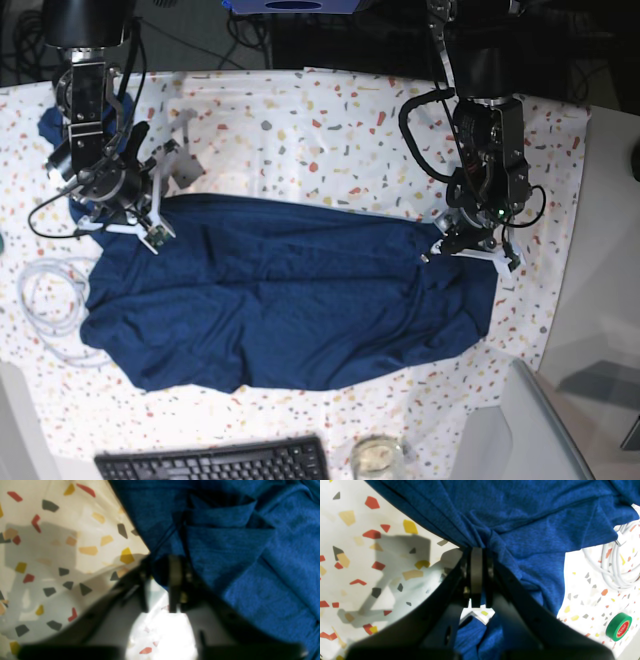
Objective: Layout the t-shirt on the table in an organized manner, then fold the t-shirt properly
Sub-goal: 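Hold the shirt edge with both grippers and adjust the left grip, then lift the shirt edge with both grippers, shake it, and lay it flat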
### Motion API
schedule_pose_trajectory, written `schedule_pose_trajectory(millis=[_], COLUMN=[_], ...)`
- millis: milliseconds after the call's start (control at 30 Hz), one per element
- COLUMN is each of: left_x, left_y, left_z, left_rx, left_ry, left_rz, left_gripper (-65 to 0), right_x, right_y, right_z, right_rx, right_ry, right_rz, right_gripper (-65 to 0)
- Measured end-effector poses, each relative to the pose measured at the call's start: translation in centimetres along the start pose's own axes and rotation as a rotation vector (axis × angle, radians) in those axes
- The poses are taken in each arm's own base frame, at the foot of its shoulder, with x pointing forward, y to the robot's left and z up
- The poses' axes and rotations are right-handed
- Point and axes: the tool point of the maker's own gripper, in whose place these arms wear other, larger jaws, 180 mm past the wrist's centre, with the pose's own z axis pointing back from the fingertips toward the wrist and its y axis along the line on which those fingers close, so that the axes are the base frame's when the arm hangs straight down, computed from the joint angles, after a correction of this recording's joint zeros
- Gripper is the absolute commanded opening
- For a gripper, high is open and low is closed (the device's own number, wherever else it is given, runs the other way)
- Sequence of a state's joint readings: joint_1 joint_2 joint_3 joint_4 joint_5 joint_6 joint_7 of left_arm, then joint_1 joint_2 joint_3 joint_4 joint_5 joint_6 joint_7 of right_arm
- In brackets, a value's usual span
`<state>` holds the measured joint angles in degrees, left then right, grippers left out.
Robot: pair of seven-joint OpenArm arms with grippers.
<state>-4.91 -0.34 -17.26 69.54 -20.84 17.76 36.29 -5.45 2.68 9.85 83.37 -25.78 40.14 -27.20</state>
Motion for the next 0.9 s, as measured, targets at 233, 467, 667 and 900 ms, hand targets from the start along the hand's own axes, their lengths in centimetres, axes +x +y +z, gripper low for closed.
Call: schedule_pose_trajectory(millis=[233, 467, 667, 900], left_x=[1.4, 3.1, 0.9, -1.7], left_y=[-0.6, -0.5, 7.8, 13.2], left_z=[3.0, 6.9, 7.7, 10.5], left_rx=[-0.048, -0.083, 0.072, 0.168], left_ry=[-0.016, -0.104, -0.071, -0.047], left_rz=[0.000, -0.028, 0.050, 0.049], left_gripper=[-65.0, -65.0, -65.0, -65.0], right_x=[0.0, 0.2, 0.3, -3.9], right_y=[-0.1, -0.5, -2.5, -0.7], right_z=[0.0, 0.6, 2.6, 2.8], right_rx=[-0.002, -0.022, -0.104, -0.069], right_ry=[-0.001, -0.014, -0.071, 0.048], right_rz=[-0.001, -0.014, -0.137, -0.197], right_gripper=[-65.0, -65.0, -65.0, -65.0])
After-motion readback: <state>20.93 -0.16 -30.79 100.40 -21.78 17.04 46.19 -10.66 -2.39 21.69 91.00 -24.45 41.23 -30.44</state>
